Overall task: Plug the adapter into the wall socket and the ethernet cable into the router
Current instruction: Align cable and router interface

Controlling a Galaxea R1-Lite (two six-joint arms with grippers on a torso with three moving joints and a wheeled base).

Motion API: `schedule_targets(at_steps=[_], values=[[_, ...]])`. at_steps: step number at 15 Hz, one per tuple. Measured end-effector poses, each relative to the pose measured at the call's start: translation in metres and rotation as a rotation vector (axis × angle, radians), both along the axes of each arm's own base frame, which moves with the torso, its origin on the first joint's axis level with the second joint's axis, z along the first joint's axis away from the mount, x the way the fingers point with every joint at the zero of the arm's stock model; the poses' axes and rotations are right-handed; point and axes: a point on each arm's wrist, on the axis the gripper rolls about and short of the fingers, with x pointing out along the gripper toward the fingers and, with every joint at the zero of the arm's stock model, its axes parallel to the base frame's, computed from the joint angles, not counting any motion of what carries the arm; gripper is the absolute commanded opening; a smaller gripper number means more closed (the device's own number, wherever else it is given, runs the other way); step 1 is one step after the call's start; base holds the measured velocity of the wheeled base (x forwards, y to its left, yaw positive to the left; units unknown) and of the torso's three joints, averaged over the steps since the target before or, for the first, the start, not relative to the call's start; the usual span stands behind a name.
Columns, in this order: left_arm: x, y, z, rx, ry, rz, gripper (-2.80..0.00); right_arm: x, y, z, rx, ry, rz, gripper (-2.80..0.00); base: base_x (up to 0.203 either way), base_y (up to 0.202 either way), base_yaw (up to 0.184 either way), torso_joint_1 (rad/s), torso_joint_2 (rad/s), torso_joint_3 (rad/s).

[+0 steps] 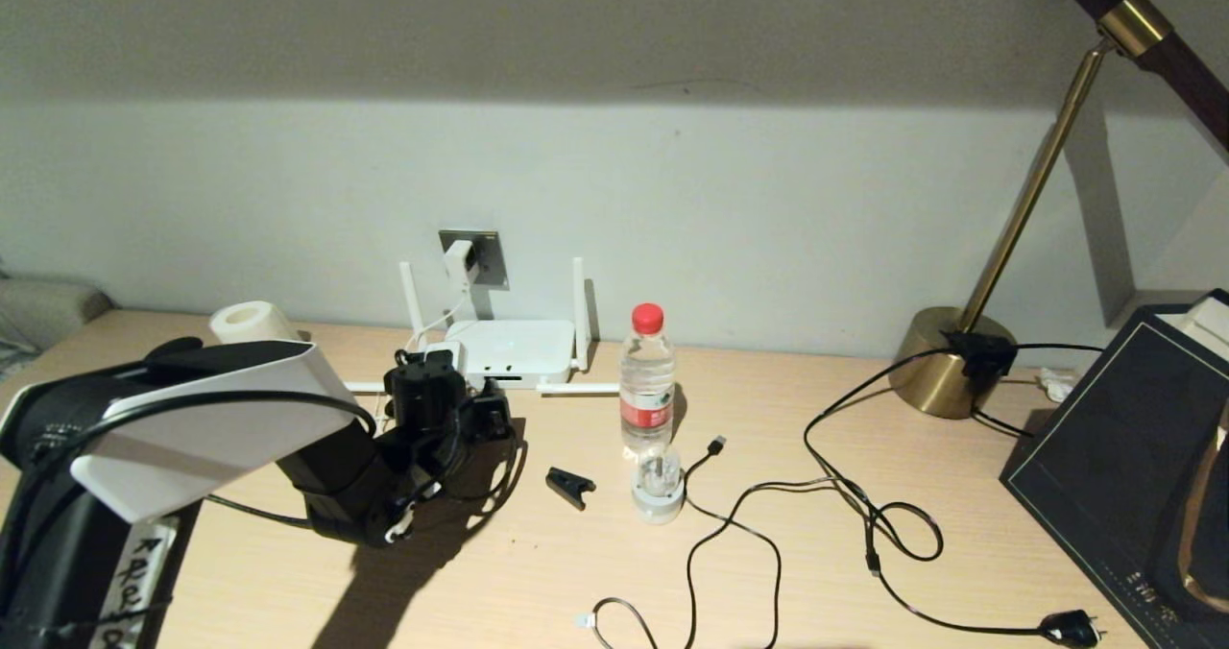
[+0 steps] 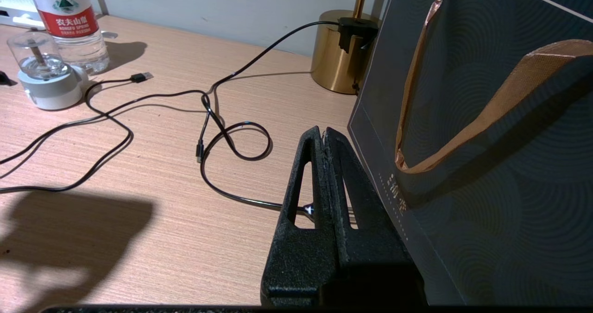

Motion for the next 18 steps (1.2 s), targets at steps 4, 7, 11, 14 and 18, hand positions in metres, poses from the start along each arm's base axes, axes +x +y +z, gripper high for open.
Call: schedule_targets(at_steps=[4,7,11,14,18], values=[[-0.0006,0.0007,0.0002,0.000,0.001,0.001,-2.80,0.0000,0.0000,0.0000,0.000,0.000,0.000,-2.80,0.000,0.000,0.000,0.000,0.00,0.000],[-0.0008,0.0010,-0.0001,0.001,0.003,0.002,-2.80,0.0000,0.0000,0.0000,0.000,0.000,-0.001,-2.80,0.000,0.000,0.000,0.000,0.00,0.000],[-0.0005,0.0020,-0.0002,0.000,0.003,0.004,-2.80,0.0000,0.0000,0.0000,0.000,0.000,-0.001,-2.80,0.000,0.000,0.000,0.000,0.00,0.000],[-0.0002,0.0025,-0.0005,0.001,0.003,0.006,-2.80,0.0000,0.0000,0.0000,0.000,0.000,0.000,-2.80,0.000,0.000,0.000,0.000,0.00,0.000],[-0.0001,0.0025,0.0003,0.000,0.001,0.007,-2.80,0.0000,0.0000,0.0000,0.000,0.000,0.000,-2.80,0.000,0.000,0.000,0.000,0.00,0.000]])
